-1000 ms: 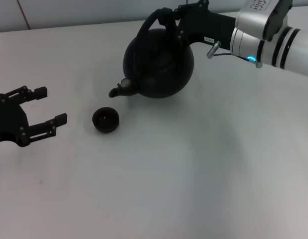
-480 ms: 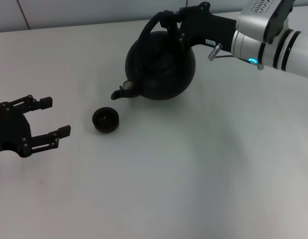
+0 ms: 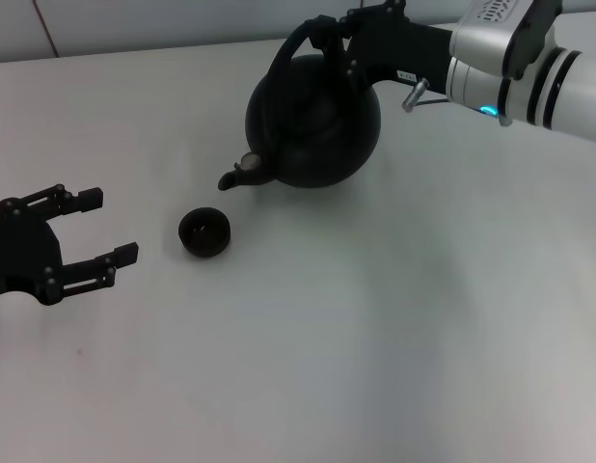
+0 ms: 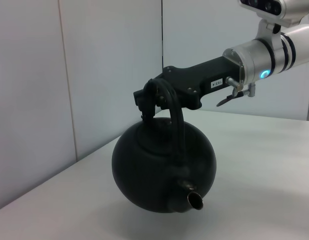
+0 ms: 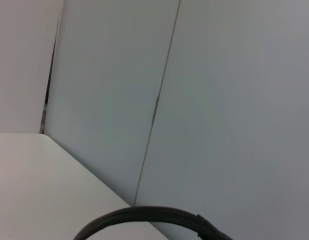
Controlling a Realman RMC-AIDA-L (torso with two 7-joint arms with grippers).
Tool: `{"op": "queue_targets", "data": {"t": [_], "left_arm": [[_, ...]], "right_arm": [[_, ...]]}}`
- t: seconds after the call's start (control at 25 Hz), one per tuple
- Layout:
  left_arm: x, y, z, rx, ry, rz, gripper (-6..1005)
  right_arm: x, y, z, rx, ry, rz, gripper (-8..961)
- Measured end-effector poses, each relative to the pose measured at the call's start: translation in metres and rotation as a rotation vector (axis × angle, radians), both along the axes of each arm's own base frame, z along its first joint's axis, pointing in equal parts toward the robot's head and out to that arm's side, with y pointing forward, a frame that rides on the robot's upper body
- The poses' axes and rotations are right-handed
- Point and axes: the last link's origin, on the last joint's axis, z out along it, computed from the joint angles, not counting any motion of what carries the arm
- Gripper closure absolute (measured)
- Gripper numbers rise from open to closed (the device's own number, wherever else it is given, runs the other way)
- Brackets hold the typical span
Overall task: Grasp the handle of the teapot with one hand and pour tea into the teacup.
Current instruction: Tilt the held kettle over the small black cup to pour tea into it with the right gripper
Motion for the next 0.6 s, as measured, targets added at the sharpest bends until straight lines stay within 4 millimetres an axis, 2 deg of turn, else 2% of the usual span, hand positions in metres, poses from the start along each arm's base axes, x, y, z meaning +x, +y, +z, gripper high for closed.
{"op": "queue_targets", "data": {"t": [0.6], "left_arm": [[-0.0008, 0.0003, 0.0004, 0.006, -0.001, 0.005, 210]], "right_arm": [[-0.0072, 0.0025, -0.0018, 0.0, -0.065, 0.041, 866]]}}
